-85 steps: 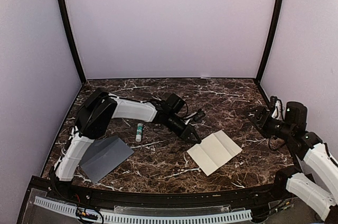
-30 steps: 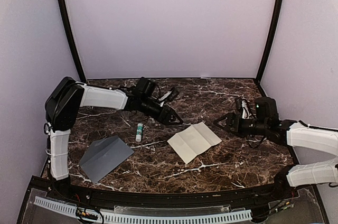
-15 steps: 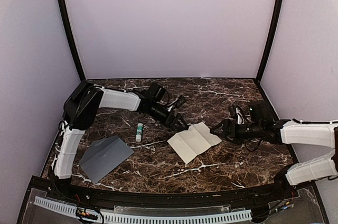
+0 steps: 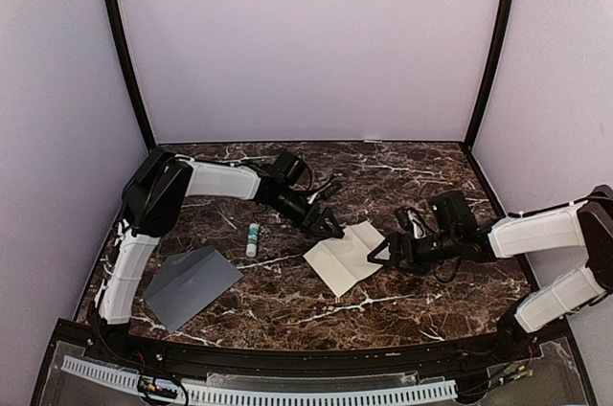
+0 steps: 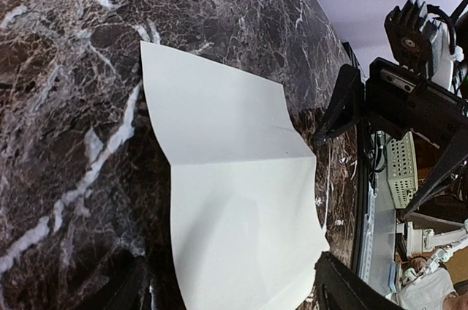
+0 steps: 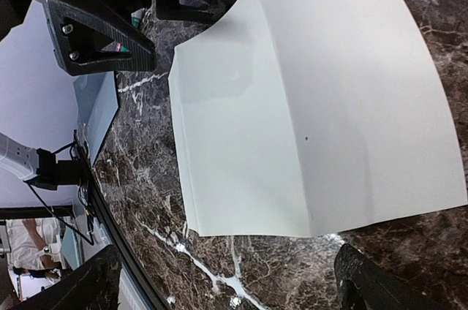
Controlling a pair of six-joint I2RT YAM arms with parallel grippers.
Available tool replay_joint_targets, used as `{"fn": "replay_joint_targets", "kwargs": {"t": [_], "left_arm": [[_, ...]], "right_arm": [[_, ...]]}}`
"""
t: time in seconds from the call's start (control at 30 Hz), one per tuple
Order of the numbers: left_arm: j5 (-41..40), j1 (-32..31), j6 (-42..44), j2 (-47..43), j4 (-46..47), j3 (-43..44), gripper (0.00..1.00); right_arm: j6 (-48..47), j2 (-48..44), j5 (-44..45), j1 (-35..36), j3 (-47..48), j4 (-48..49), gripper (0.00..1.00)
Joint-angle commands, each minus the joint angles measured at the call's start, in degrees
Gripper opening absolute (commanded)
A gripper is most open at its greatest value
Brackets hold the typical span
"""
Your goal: Place the letter into the envelope and seal it
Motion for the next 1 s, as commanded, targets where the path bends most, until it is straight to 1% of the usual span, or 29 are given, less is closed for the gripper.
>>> {"fn": "replay_joint_targets", "kwargs": {"t": [0.0, 0.43, 0.6, 0.73, 0.83, 0.97], "left_arm": [[1.5, -1.0, -0.8, 0.9, -2.3, 1.7, 0.76], [3.8, -2.5, -2.8, 0.9, 0.0, 1.2, 0.68], [5.2, -2.7, -3.3, 1.0, 0.6, 1.4, 0.64], [5.7, -3.0, -3.6, 0.9, 0.8, 1.5, 0.55], [5.9, -3.3, -3.4, 0.9, 0.8, 1.6, 0.46], [6.7, -3.7, -3.0, 0.7, 1.0, 1.5, 0.39]], "right_arm": [[-1.4, 1.8, -0.1, 2.0, 2.6, 1.9, 0.99], [-1.7, 8.9, 0.4, 2.6, 4.6, 4.0, 0.99], [-2.1, 9.5, 1.2, 2.6, 5.0, 3.5, 0.99], [-2.4, 9.5, 1.7, 2.5, 5.0, 3.2, 0.99], [-2.5, 9.5, 2.3, 2.5, 5.1, 3.1, 0.99], [-2.7, 9.1, 3.3, 2.5, 5.2, 3.1, 0.99]]}}
